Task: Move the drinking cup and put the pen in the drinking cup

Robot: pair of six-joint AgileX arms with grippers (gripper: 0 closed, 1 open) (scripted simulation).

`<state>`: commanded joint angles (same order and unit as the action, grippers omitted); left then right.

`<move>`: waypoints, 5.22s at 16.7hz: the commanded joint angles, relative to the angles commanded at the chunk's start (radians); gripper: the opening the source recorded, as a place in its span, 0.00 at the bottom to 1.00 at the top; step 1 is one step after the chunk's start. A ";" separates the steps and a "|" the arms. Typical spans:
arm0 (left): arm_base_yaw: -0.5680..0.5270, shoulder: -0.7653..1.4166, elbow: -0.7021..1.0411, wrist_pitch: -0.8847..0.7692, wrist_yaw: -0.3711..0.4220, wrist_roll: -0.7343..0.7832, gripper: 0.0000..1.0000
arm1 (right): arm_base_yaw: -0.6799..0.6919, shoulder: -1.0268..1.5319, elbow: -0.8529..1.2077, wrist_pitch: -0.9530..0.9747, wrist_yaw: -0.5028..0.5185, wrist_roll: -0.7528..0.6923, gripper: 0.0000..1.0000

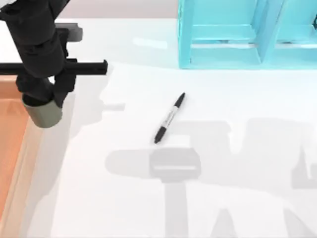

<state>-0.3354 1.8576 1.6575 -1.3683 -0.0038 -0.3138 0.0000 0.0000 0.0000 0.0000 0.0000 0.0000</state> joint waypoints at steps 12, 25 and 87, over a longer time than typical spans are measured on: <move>-0.120 0.134 -0.075 0.231 -0.004 -0.126 0.00 | 0.000 0.000 0.000 0.000 0.000 0.000 1.00; -0.116 0.157 -0.184 0.363 -0.004 -0.110 0.30 | 0.000 0.000 0.000 0.000 0.000 0.000 1.00; -0.380 0.697 0.562 0.177 -0.209 0.098 1.00 | 0.000 0.000 0.000 0.000 0.000 0.000 1.00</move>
<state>-0.7157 2.5546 2.2193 -1.1915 -0.2131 -0.2158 0.0000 0.0000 0.0000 0.0000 0.0000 0.0000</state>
